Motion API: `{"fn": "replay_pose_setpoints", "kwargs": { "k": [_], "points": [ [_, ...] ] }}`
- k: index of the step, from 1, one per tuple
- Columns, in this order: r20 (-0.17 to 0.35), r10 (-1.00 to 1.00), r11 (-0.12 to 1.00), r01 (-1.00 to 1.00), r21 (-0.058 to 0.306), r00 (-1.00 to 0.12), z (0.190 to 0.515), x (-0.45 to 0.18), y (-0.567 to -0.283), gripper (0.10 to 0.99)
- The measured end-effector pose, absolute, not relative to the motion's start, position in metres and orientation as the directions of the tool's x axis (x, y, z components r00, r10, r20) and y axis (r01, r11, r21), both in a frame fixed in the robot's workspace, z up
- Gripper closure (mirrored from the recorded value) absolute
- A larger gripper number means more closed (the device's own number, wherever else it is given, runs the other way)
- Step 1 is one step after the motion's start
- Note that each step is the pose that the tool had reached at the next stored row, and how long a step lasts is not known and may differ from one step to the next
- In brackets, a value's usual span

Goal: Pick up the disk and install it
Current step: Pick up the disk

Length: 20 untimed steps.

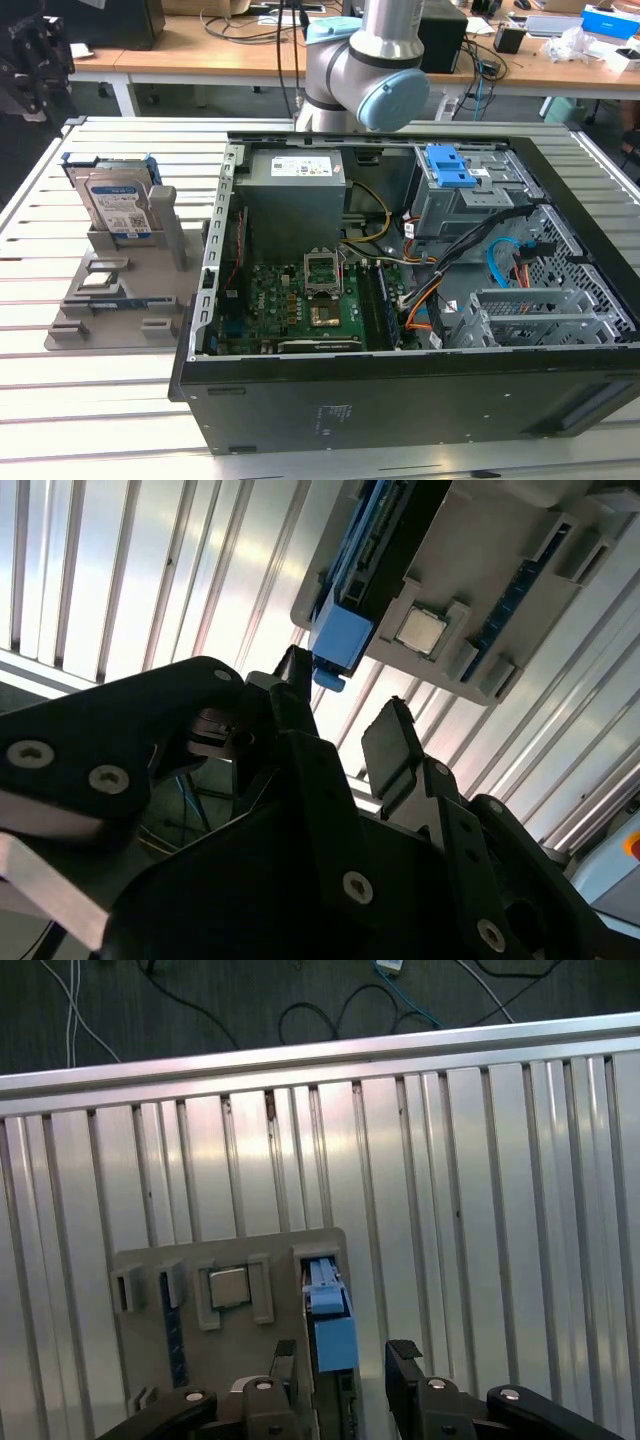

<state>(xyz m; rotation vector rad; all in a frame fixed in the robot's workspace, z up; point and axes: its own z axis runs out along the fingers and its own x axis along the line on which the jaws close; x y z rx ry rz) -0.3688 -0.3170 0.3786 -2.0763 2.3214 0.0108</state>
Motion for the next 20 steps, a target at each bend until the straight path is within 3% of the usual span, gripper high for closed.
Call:
{"fn": "replay_pose_setpoints", "kwargs": {
  "k": [20],
  "points": [
    [-0.02, -0.994, 0.111, -0.994, -0.013, -0.111, 0.351, -0.366, -0.317, 0.604]
  ]
}}
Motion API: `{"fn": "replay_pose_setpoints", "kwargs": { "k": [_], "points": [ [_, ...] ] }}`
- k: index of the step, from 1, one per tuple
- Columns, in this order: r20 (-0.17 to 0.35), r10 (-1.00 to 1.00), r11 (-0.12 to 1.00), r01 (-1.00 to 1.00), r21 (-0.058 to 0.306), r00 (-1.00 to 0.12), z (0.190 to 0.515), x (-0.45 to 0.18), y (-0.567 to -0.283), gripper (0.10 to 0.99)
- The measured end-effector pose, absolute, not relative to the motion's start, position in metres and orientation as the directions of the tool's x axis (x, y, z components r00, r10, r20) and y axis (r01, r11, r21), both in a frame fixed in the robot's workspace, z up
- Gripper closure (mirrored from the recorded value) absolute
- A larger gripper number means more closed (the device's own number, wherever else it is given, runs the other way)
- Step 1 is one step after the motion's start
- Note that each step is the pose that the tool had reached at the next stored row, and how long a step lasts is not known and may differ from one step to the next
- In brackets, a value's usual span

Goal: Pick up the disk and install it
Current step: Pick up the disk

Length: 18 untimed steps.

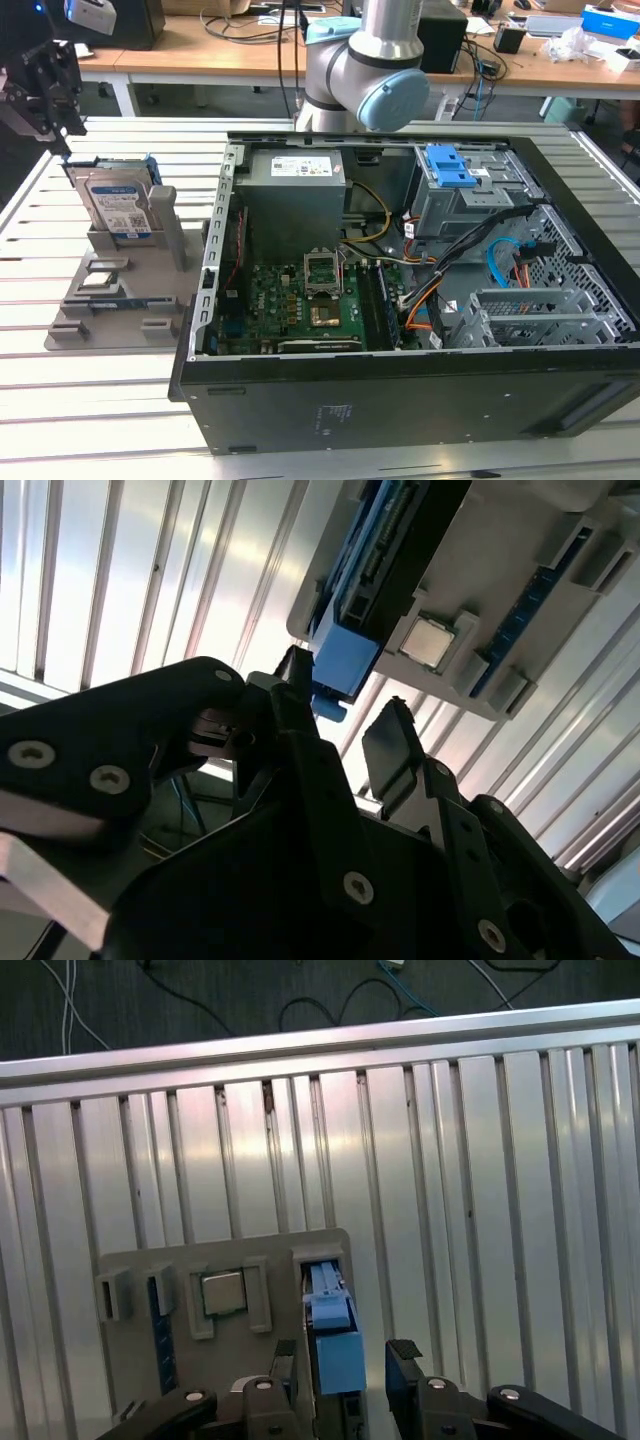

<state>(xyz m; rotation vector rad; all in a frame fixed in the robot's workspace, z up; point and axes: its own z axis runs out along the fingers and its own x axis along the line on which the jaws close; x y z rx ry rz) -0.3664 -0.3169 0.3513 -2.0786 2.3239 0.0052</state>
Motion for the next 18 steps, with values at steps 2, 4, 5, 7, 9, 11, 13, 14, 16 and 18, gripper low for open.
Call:
{"fn": "replay_pose_setpoints", "kwargs": {
  "k": [2, 4, 5, 7, 9, 11, 13, 14, 16, 18],
  "points": [
    [-0.007, -0.994, 0.11, -0.994, -0.015, -0.11, 0.344, -0.36, -0.316, 0.604],
    [0.005, -0.995, 0.103, -0.995, -0.016, -0.103, 0.336, -0.355, -0.316, 0.604],
    [0.007, -0.995, 0.101, -0.995, -0.016, -0.101, 0.333, -0.354, -0.315, 0.604],
    [0.008, -0.995, 0.099, -0.995, -0.017, -0.1, 0.328, -0.353, -0.315, 0.604],
    [0.008, -0.995, 0.098, -0.995, -0.016, -0.099, 0.325, -0.352, -0.314, 0.604],
    [0.008, -0.995, 0.098, -0.995, -0.016, -0.098, 0.323, -0.352, -0.314, 0.604],
    [0.008, -0.995, 0.096, -0.995, -0.016, -0.097, 0.321, -0.351, -0.314, 0.604],
    [0.008, -0.995, 0.096, -0.995, -0.017, -0.096, 0.32, -0.351, -0.314, 0.604],
    [0.008, -0.995, 0.095, -0.995, -0.017, -0.095, 0.316, -0.35, -0.314, 0.604],
    [0.008, -0.995, 0.095, -0.995, -0.017, -0.095, 0.311, -0.35, -0.314, 0.604]
  ]
}}
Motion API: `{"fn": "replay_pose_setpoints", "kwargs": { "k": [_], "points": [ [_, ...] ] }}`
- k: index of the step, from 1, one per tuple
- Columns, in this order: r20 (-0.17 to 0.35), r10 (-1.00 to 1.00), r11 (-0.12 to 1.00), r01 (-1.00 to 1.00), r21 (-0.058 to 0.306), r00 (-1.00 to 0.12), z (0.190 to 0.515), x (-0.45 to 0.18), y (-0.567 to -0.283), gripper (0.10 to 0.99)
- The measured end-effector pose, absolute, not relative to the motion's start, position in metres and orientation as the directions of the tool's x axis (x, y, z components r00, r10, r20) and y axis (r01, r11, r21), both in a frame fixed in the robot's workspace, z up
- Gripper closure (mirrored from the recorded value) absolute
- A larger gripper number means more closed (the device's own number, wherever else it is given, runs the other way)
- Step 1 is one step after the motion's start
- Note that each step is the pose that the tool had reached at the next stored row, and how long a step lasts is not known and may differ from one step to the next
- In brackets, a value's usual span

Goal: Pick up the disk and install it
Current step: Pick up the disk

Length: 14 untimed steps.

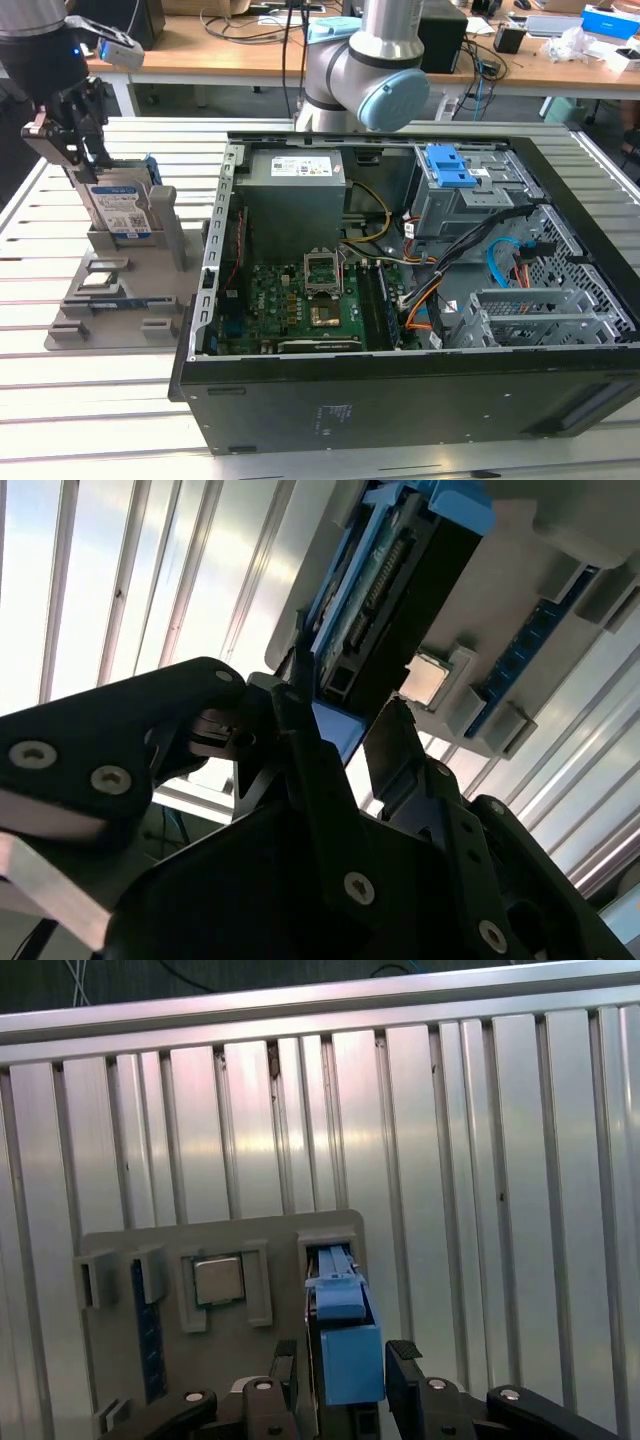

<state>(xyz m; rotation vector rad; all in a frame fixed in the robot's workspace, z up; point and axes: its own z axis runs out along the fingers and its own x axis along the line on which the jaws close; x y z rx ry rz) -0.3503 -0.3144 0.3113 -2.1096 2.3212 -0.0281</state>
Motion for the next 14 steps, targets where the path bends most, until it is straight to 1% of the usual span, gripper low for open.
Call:
{"fn": "replay_pose_setpoints", "kwargs": {
  "k": [6, 8, 14],
  "points": [
    [0.009, -0.995, 0.095, -0.995, -0.014, -0.095, 0.304, -0.35, -0.314, 0.604],
    [0.01, -0.995, 0.095, -0.995, 0.001, -0.095, 0.303, -0.347, -0.314, 0.604],
    [0.01, -0.997, 0.077, -0.997, 0.002, -0.077, 0.293, -0.344, -0.314, 0.604]
  ]
}}
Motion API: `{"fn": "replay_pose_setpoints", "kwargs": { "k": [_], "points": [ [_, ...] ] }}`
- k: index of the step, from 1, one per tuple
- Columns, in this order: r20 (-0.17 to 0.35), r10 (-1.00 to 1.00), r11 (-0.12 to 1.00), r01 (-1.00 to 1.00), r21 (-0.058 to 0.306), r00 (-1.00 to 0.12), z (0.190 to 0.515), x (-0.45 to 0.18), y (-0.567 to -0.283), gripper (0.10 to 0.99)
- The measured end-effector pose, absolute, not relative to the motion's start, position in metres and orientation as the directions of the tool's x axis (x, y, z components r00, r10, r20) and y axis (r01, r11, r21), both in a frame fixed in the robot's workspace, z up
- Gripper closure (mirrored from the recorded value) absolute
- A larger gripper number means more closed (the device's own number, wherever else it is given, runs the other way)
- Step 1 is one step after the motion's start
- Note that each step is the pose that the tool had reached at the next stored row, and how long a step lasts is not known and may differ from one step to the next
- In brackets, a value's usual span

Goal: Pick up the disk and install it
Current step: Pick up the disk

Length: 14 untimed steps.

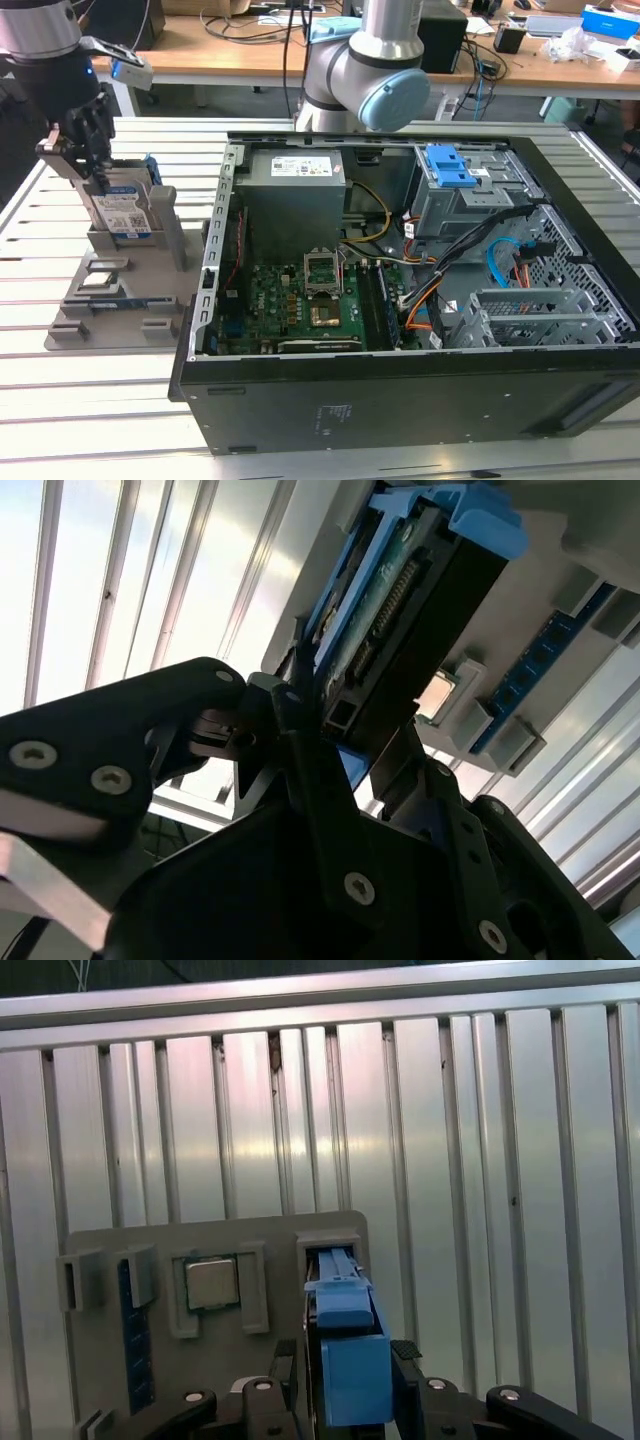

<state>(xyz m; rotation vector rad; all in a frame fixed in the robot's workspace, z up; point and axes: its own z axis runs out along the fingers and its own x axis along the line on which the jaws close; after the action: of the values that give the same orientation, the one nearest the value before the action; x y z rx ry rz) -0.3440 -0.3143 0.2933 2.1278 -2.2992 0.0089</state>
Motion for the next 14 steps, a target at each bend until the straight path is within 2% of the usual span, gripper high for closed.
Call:
{"fn": "replay_pose_setpoints", "kwargs": {
  "k": [10, 11, 12, 14],
  "points": [
    [0.01, -0.997, 0.075, -0.997, 0.002, -0.075, 0.2877, -0.3408, -0.3139, 0.604],
    [0.01, -0.997, 0.075, -0.997, 0.002, -0.075, 0.2876, -0.3407, -0.3139, 0.62],
    [0.01, -0.997, 0.075, -0.997, 0.002, -0.075, 0.2876, -0.3407, -0.3139, 0.686],
    [0.01, -0.997, 0.075, -0.997, 0.002, -0.075, 0.2875, -0.3407, -0.3139, 0.722]
  ]
}}
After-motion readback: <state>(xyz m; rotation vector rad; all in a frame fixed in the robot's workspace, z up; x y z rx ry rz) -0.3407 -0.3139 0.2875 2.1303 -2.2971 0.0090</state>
